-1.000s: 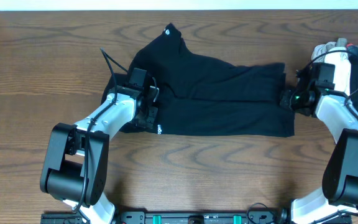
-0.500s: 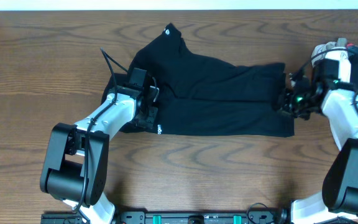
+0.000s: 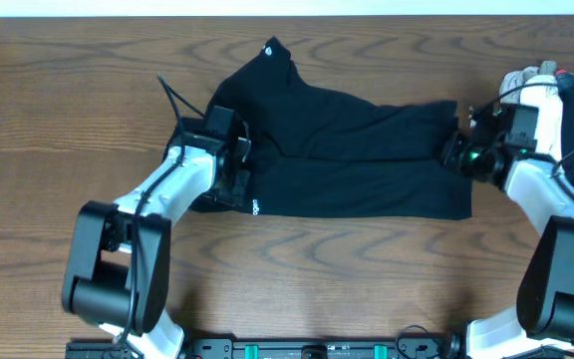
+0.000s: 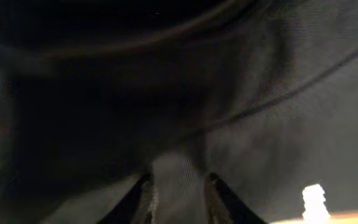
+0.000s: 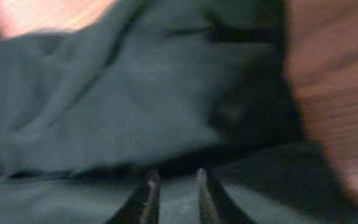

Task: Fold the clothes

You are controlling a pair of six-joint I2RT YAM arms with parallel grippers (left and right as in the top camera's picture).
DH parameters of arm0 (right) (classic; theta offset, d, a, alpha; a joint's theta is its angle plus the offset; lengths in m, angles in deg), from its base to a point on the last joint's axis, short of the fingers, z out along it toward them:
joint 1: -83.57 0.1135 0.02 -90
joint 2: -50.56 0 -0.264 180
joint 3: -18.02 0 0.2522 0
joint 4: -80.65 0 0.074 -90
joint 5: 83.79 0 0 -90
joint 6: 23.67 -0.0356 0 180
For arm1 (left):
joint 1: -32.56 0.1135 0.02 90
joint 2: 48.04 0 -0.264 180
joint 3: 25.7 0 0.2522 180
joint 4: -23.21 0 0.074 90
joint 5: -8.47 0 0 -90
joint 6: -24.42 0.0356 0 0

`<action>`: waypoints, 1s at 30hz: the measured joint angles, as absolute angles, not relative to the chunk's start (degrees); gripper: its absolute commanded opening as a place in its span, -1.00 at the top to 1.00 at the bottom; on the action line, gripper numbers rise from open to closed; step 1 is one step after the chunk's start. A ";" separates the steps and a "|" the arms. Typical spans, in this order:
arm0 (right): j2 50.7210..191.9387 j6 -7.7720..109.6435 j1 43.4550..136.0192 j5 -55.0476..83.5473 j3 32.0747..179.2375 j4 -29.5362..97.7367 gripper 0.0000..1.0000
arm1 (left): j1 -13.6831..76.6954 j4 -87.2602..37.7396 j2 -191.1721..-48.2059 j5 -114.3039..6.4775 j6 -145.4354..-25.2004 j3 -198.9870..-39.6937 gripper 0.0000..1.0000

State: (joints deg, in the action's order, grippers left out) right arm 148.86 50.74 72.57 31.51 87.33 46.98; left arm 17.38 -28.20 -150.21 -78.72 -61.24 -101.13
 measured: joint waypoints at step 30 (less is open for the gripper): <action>144.20 52.64 72.28 23.92 78.91 19.64 -0.43 | 31.89 -27.92 -150.12 -78.00 -79.08 -97.92 -0.17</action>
